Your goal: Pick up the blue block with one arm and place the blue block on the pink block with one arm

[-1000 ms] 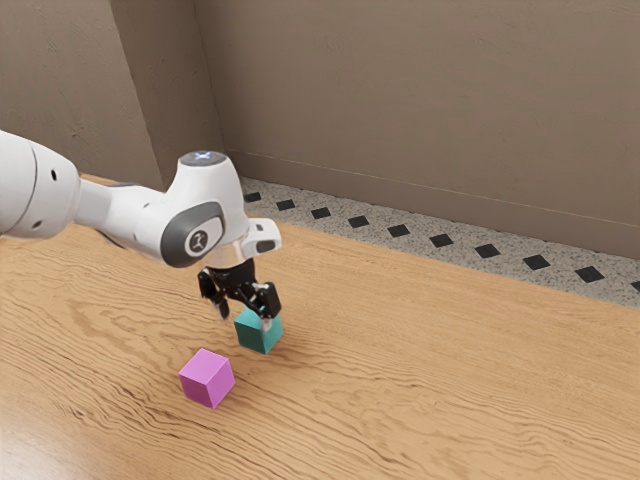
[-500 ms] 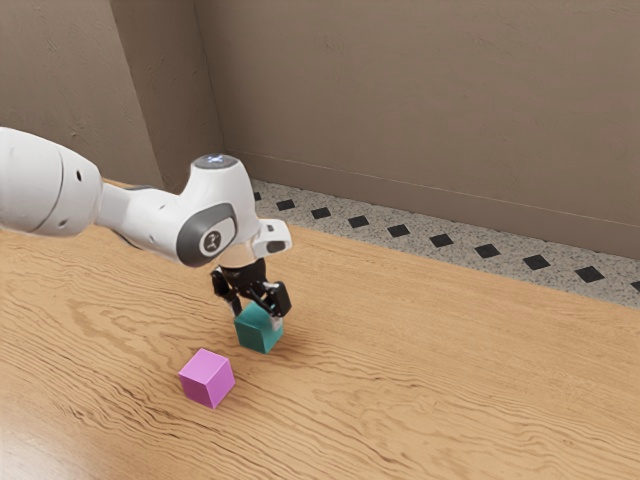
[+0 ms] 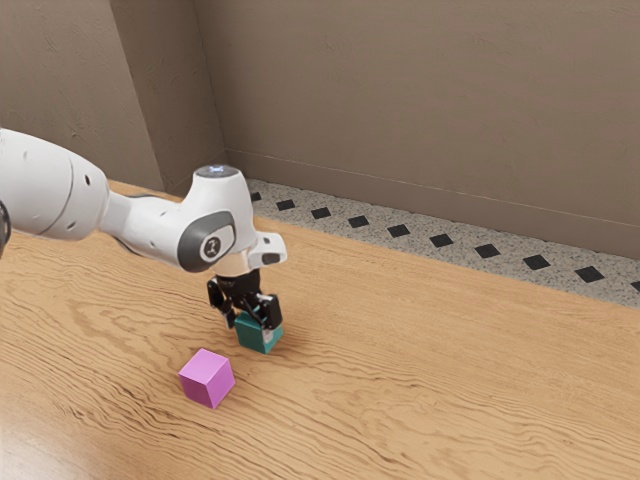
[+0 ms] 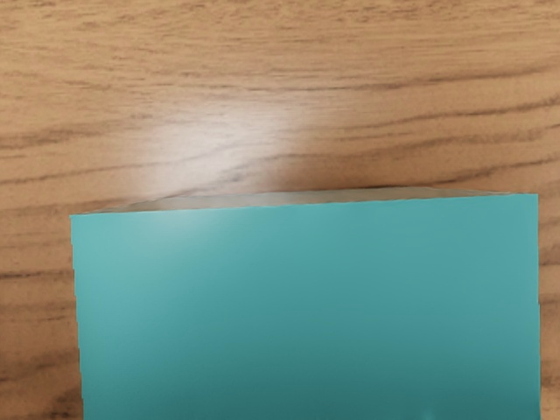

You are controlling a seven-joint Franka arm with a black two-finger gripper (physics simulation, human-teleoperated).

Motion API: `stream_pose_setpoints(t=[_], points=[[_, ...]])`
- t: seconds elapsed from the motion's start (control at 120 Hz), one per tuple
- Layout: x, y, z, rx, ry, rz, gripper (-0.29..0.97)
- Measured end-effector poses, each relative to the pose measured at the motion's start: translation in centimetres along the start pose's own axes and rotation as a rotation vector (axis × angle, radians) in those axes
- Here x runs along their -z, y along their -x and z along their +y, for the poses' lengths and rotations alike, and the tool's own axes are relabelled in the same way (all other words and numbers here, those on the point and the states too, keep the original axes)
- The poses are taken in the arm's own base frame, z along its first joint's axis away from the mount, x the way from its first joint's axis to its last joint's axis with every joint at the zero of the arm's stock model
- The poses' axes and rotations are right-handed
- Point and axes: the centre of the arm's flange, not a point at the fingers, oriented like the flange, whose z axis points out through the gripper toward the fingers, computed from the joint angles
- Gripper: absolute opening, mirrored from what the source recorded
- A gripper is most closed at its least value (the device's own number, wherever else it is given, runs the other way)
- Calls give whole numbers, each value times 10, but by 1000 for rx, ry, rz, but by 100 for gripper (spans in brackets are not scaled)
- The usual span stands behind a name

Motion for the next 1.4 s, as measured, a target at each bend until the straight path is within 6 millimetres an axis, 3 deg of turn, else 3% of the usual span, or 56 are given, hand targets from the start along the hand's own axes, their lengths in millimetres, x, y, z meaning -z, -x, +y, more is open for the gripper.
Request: stream_pose_setpoints(t=[0.3, 0.492, 0.625, 0.667, 0.717, 0.825, 0.892, 0.983, 1.1, 1.367, 1.4], points=[[1, -20, -2, -21, 8, 15, 54], [1, -25, -2, -27, 10, 16, 38], [20, -35, -4, -25, 3, 27, 32], [37, -33, -4, -22, -5, 36, 32], [59, -19, -3, -19, -19, 37, 32], [81, 48, 3, -4, -55, 18, 32], [78, 87, 7, 10, -67, 5, 33], [75, 119, 12, 30, -74, 5, 33], [73, 129, 7, 70, -72, 11, 34], [73, 126, 8, 95, -61, 27, 57], [81, 120, 9, 97, -59, 43, 59]])
